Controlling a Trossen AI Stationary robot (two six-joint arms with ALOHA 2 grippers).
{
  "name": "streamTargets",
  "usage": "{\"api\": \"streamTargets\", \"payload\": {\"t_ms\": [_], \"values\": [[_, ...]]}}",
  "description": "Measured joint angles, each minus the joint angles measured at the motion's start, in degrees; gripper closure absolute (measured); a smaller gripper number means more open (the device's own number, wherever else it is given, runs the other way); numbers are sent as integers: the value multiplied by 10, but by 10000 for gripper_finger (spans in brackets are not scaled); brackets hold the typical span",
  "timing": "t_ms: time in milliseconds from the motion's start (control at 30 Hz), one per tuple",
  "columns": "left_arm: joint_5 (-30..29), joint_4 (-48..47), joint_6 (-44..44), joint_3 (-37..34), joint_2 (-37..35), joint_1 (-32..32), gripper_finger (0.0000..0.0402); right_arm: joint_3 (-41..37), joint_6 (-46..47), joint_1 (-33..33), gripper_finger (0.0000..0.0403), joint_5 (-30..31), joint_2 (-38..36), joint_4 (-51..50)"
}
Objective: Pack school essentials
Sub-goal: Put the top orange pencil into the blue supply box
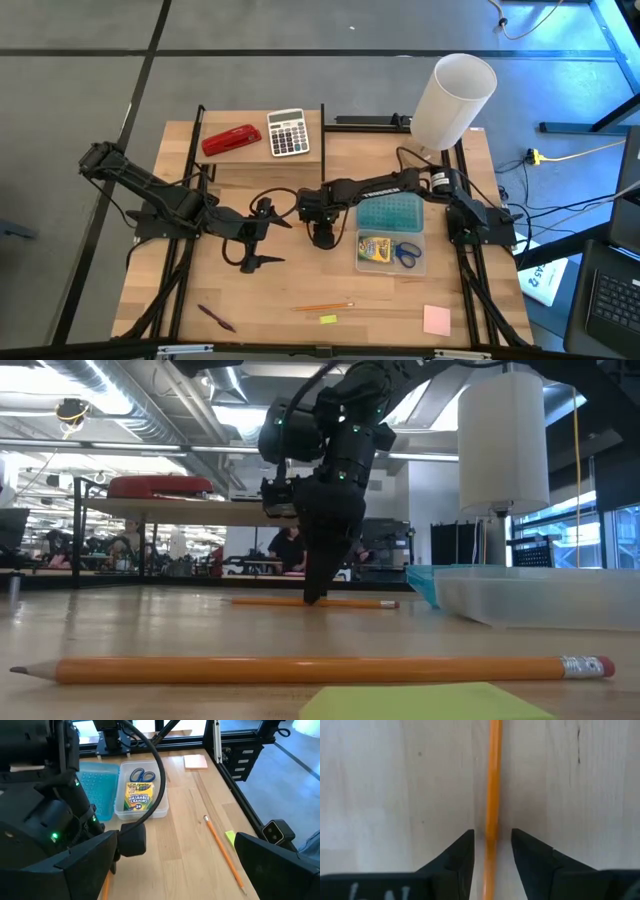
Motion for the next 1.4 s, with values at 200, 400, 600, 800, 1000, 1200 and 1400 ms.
{"api": "streamTargets", "payload": {"t_ms": [200,400,600,800,1000,1200,1400], "values": [[0,-3,0,0,0,0,3,1,0,0,271,0,3,1],[0,-5,0,0,0,0,3,1,0,0,302,2,4,2],[0,-5,0,0,0,0,3,0,0,-1,359,5,4,4],[0,-6,0,0,0,0,3,0,0,0,382,0,4,8],[0,-6,0,0,0,0,3,0,3,0,379,-2,5,9],[0,-6,0,0,0,0,3,0,14,0,380,-2,5,15],[0,-6,0,0,0,0,3,0,13,0,379,-2,5,15]]}}
